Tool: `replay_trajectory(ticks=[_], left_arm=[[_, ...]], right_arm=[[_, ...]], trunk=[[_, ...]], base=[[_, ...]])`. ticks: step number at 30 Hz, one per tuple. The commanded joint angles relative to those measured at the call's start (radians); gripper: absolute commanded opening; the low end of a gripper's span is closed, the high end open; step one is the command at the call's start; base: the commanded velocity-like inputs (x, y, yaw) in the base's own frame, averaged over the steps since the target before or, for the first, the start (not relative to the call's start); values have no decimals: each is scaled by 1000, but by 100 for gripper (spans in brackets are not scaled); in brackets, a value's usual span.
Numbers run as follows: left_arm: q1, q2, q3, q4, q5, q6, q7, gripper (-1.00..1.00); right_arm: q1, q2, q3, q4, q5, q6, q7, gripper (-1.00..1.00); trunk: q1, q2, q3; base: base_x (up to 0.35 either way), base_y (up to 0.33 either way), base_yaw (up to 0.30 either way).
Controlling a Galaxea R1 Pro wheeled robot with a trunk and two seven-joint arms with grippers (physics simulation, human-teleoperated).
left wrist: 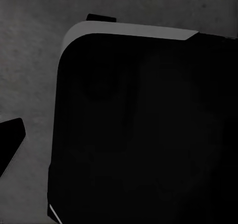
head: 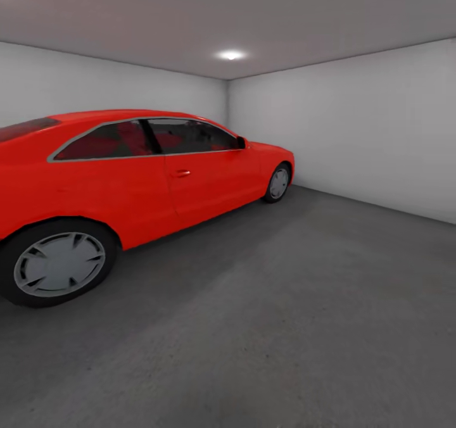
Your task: Move the two storage containers from the living room to the garage. In the garage, place one container on the floor and stack the other container on top of it (either order is fine).
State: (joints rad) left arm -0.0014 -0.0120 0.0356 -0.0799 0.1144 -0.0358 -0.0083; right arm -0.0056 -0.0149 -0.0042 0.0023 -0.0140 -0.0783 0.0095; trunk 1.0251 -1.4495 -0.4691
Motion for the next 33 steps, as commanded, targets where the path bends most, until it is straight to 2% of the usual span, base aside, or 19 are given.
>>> replay_trajectory(ticks=[1,33], left_arm=[[0,0,3,0,8,-3,-1,100],[0,0,3,0,8,-3,-1,100]], right_arm=[[-1,1,0,2,-2,-13,-1,100],[-1,-2,-2,9,-5,-20,-4,100]], trunk=[[0,0,-1],[0,0,-1]], base=[[0,0,-300],[0,0,-300]])
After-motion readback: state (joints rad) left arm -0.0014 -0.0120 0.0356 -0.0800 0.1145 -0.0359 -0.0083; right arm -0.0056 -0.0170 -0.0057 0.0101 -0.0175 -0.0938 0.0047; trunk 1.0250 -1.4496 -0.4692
